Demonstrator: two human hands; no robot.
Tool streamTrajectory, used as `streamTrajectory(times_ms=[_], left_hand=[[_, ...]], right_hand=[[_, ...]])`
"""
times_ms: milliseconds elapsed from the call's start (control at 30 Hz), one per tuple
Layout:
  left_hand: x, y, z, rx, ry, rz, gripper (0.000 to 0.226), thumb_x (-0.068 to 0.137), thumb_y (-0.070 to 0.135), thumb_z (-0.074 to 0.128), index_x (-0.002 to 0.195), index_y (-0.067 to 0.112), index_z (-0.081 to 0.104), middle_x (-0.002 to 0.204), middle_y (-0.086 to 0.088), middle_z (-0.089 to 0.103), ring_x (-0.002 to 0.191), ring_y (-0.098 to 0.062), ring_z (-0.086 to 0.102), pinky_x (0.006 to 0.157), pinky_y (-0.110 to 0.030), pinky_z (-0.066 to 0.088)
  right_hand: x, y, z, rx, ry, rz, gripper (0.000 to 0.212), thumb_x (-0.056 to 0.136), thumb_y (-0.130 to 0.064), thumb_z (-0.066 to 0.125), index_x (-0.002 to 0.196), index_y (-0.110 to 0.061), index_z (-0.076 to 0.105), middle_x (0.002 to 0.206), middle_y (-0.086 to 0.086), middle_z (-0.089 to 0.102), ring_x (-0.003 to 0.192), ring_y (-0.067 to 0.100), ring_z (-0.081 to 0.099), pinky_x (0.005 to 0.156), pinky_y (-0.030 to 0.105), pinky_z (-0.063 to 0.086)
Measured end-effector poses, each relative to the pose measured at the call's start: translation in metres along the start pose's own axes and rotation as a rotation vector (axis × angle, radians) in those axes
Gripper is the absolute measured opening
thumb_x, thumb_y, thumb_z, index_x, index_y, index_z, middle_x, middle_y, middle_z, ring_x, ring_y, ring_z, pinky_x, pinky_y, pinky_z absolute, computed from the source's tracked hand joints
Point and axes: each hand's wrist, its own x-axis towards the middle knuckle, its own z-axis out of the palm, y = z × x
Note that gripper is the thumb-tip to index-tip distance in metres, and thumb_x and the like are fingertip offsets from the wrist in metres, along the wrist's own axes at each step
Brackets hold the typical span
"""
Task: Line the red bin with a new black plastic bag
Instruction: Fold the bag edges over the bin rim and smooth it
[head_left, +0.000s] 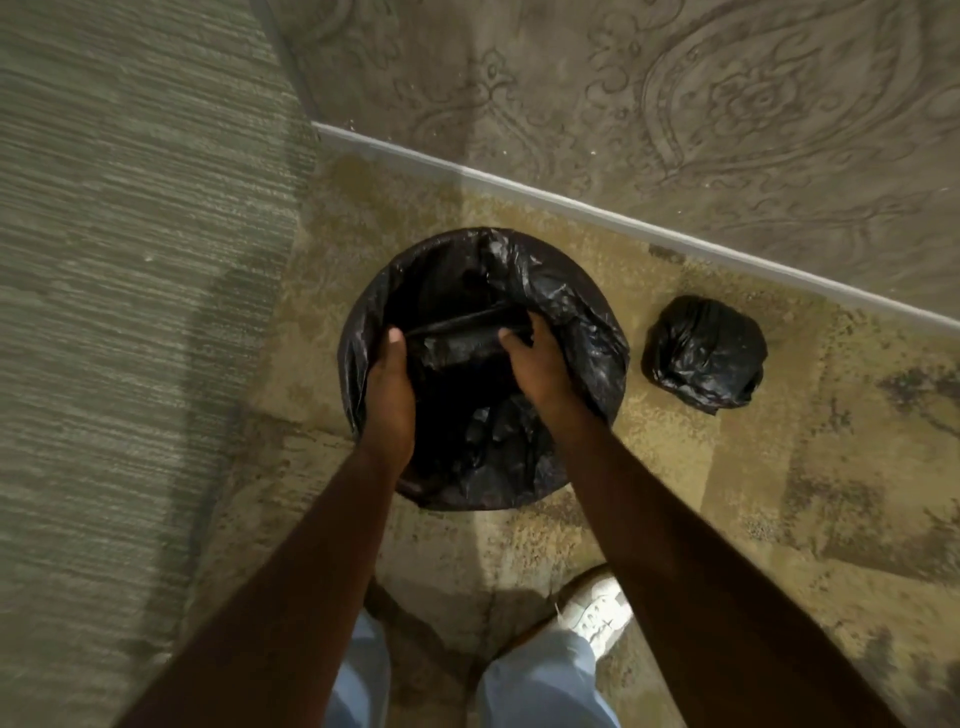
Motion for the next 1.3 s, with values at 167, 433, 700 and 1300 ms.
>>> streamTrajectory(times_ms=[167, 433, 700, 1300], left_hand=[[-0.003, -0.001, -0.002, 0.003, -0.031, 0.044, 0.044, 0.107, 0.033, 0.045, 0.146, 0.012, 0.053, 0.147, -0.008, 0.058, 0.130, -0.017, 0.058, 0.111, -0.032, 0.047], [-0.037, 0.049, -0.013, 0.729, 0.108, 0.897, 0.015, 0.097, 0.022, 0.062, 0.107, 0.019, 0.073, 0.103, 0.003, 0.072, 0.097, -0.013, 0.069, 0.084, -0.031, 0.057], [-0.009, 0.080, -0.047, 1.157, 0.278, 0.551, 0.034, 0.083, 0.040, 0.078, 0.109, 0.018, 0.075, 0.101, -0.001, 0.077, 0.087, -0.021, 0.072, 0.079, -0.040, 0.060], [0.018, 0.100, -0.036, 1.042, 0.198, 0.530, 0.017, 0.085, 0.029, 0.078, 0.096, 0.017, 0.080, 0.090, -0.002, 0.080, 0.075, -0.015, 0.074, 0.074, -0.035, 0.063]], right_hand=[[-0.002, 0.013, -0.014, 0.032, -0.087, 0.033, 0.052, 0.104, -0.027, 0.058, 0.152, -0.011, 0.047, 0.158, 0.014, 0.045, 0.145, 0.030, 0.043, 0.113, 0.032, 0.036], [-0.083, -0.025, -0.046, -0.345, 0.406, -0.591, 0.038, 0.092, -0.014, 0.066, 0.130, -0.020, 0.068, 0.136, 0.002, 0.064, 0.128, 0.019, 0.055, 0.113, 0.020, 0.036], [-0.076, -0.032, -0.092, -0.510, 0.483, -0.232, 0.037, 0.093, -0.022, 0.069, 0.130, -0.018, 0.069, 0.118, 0.006, 0.076, 0.104, 0.026, 0.071, 0.075, 0.023, 0.041], [-0.047, -0.035, -0.106, -0.458, 0.475, -0.211, 0.029, 0.091, -0.015, 0.068, 0.119, -0.018, 0.076, 0.108, 0.009, 0.080, 0.097, 0.030, 0.074, 0.086, 0.037, 0.057]])
